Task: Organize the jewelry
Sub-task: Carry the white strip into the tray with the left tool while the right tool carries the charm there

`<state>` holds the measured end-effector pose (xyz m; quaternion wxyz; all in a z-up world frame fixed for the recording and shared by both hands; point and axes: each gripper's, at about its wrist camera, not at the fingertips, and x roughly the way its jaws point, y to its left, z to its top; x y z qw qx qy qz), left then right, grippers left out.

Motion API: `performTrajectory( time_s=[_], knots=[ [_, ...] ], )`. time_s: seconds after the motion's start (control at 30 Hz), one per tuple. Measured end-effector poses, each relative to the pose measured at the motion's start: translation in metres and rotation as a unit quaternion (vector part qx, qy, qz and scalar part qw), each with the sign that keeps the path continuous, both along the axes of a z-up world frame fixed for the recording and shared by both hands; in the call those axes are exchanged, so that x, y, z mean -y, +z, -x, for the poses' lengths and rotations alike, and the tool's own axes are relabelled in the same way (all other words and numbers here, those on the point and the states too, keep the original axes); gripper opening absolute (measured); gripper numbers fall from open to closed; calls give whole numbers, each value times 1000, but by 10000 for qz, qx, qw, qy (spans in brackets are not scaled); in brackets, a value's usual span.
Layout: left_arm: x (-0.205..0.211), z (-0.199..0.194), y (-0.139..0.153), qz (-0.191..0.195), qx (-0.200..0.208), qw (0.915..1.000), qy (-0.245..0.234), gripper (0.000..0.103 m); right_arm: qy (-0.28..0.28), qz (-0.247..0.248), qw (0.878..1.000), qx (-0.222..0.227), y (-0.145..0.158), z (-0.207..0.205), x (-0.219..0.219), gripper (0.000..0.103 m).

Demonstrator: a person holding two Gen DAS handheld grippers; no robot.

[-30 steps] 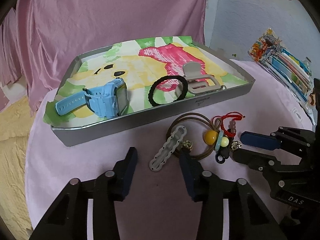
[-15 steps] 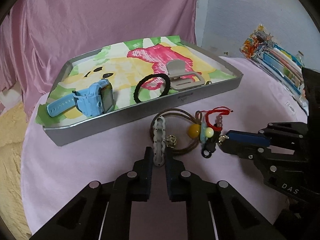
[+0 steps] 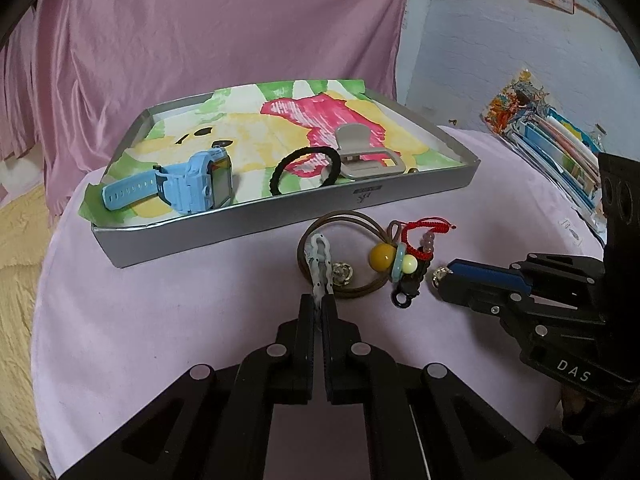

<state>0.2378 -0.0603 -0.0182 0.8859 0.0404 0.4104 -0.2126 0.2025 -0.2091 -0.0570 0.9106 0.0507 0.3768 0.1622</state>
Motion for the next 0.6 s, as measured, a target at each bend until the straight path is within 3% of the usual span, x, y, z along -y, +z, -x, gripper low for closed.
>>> performTrajectory(
  time_s=[0.6],
  knots=[
    [-11,20,9,269,369,9987,237,2,-64,-162,9996,218,2,6,5,9]
  ],
)
